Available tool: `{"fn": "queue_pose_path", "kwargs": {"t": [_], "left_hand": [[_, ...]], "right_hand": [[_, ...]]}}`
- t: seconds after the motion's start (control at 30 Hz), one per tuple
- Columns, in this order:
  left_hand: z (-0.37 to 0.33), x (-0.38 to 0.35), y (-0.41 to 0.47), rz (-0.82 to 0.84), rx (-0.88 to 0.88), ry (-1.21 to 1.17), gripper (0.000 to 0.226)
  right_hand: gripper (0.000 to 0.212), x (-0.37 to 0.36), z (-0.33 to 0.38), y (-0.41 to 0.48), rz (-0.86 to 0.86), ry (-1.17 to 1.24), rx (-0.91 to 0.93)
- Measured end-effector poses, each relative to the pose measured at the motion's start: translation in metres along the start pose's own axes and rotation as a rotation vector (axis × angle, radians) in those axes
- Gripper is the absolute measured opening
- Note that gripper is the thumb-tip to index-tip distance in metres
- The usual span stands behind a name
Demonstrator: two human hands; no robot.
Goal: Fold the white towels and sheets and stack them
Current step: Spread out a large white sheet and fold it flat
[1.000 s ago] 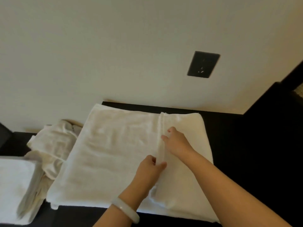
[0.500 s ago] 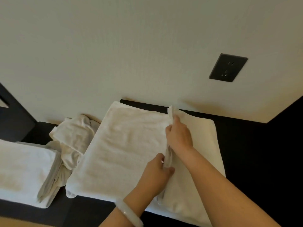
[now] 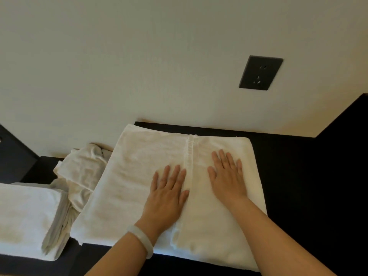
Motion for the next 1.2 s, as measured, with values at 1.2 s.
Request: {"fn": "queue_pose_path", "kwargs": {"t": [1.2], "left_hand": [[-0.064,0.038,0.202,-0.264,0.456,-1.226,0.041]], "right_hand": [[0.05,0.095,-0.119,0.109,0.05,0.431,0.153]]}}
Point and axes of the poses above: each hand's wrist, its own y-axis towards the middle knuckle, its own x-axis out of the back of the hand, z = x × y, the point moved 9 cm from there along y, towards the middle knuckle, and after that the axes turned 10 degrees about -x, right-handed, at the moved point
